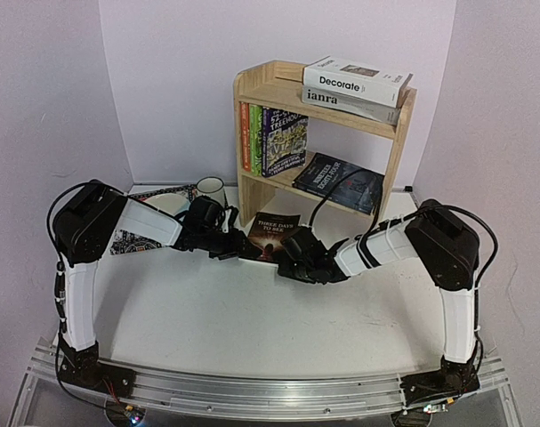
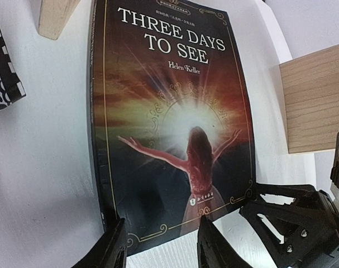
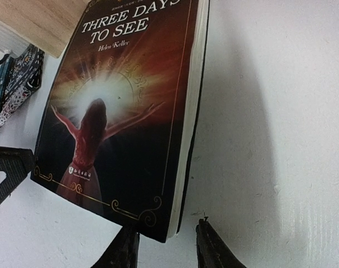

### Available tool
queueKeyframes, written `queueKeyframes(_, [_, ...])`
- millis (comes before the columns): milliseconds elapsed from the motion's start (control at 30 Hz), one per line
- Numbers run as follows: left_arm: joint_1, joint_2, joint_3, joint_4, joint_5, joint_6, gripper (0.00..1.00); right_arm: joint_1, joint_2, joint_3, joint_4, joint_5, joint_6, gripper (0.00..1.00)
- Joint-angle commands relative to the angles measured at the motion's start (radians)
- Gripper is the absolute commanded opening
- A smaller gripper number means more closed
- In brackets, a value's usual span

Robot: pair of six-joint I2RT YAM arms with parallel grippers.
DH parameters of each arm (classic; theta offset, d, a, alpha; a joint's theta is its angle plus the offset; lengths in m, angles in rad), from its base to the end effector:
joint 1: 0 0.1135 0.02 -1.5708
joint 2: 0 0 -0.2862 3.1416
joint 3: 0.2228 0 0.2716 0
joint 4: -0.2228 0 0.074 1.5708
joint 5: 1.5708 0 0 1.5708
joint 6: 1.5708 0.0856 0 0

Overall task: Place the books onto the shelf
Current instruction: Move the book to the center of the board.

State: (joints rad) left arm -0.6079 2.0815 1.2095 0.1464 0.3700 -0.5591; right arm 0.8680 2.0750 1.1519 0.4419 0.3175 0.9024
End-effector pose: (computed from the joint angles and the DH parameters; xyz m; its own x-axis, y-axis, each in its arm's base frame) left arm 0.3856 -0.3060 0.0969 -0.8620 -0.0027 -0.5069 0.3507 0.7188 -0.6002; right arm 0.3459 0.3670 0.1172 -0.6139 0.4288 -0.6628 -0.1036 0.7886 0.6061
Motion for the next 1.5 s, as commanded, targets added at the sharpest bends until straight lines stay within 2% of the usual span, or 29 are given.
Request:
queueKeyframes(0, [-0.001,-0.046,0.0,-0.039,-0.063,0.006,0.45,-0.006,-0.048,-0.014,-0.003,0.022,-0.03,0.42])
queueKeyframes(133, [-0.001,-0.098,-0.012,-0.051,-0.116,0.025,0.46,-0.006,-0.081,-0.025,0.005,0.052,-0.055,0.46])
queueKeyframes(300, [0.008,-0.118,-0.007,-0.072,-0.168,0.045,0.47,-0.006,-0.08,-0.009,0.006,0.076,-0.076,0.46])
queueKeyframes(967, [0.025,0.02,0.075,-0.074,-0.042,0.018,0.41,-0.013,0.049,0.121,-0.046,0.048,-0.077,0.39])
queueKeyframes(1300, [0.025,0.028,0.071,-0.073,-0.021,0.01,0.4,-0.014,0.031,0.102,-0.1,0.107,-0.075,0.45])
queueKeyframes(1467, [0.025,0.033,0.072,-0.071,-0.008,0.008,0.39,-0.013,0.049,0.117,-0.101,0.073,-0.082,0.41])
